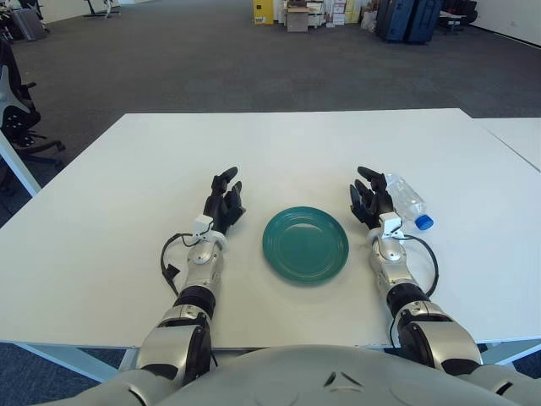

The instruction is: Put the bottle into the plate.

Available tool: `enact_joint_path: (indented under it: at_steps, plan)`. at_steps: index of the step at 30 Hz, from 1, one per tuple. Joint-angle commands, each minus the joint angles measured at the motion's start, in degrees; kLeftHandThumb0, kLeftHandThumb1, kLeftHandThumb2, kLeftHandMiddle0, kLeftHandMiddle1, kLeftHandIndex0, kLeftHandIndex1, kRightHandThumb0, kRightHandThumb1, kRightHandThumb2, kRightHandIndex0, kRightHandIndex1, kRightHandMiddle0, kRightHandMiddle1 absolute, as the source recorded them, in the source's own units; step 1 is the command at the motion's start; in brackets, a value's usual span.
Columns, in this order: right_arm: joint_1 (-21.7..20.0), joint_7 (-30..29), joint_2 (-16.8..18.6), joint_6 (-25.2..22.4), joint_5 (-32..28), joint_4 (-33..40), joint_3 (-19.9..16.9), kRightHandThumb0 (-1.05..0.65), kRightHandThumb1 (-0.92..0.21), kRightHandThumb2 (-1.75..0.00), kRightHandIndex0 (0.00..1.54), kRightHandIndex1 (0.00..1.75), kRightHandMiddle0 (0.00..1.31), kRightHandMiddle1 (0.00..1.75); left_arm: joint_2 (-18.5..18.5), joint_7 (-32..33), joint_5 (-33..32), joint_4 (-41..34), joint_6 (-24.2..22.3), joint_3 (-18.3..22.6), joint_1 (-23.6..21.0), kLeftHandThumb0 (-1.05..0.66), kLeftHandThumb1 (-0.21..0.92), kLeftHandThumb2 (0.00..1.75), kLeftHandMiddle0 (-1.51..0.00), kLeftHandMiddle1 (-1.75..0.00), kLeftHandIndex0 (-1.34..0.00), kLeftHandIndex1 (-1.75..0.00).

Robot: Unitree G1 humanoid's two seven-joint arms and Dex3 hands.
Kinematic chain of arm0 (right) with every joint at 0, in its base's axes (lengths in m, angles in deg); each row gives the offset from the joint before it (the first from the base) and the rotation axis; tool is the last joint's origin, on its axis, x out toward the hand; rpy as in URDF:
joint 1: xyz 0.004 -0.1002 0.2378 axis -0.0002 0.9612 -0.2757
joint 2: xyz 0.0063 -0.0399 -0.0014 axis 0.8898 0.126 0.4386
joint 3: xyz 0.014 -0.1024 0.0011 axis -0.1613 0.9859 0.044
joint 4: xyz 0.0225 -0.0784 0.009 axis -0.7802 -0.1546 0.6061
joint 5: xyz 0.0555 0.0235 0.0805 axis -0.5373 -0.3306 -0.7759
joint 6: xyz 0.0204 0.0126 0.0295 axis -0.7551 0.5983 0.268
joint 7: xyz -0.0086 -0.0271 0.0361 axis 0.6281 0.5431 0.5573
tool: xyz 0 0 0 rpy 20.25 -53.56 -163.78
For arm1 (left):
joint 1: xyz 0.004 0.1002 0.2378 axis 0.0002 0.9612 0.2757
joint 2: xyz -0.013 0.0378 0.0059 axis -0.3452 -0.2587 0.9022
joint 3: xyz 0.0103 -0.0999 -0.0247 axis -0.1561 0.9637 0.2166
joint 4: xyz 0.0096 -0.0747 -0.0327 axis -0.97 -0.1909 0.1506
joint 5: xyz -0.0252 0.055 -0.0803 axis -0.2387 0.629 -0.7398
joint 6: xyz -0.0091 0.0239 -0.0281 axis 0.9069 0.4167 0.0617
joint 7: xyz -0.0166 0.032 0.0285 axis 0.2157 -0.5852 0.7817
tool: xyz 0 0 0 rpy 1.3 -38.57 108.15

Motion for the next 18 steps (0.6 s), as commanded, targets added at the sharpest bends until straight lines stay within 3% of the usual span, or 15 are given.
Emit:
enact_joint_path:
  at_steps: [1,18]
  plan:
    - [2.67,0.24,0.49,-2.24,0.29,-1.67,0.45,-0.75,-0.92,-0.60,0.37,0.01,0.00,0.92,0.01,0.14,0.27,2.35,-1.42,-0.18,1.79,-0.78,0.92,0.89,-0.45,-0.01,0.00,-0.81]
    - [2.69,-0.24,0.49,-2.29,0.01,-0.96,0.17,-0.70,-0.92,-0.58,0.39,0.02,0.00,0.89,0.19,0.08,0.10,2.35,-1.24,-0.15,1.84,-0.76,0.92,0.89,-0.47,-0.02,0.00,-0.83]
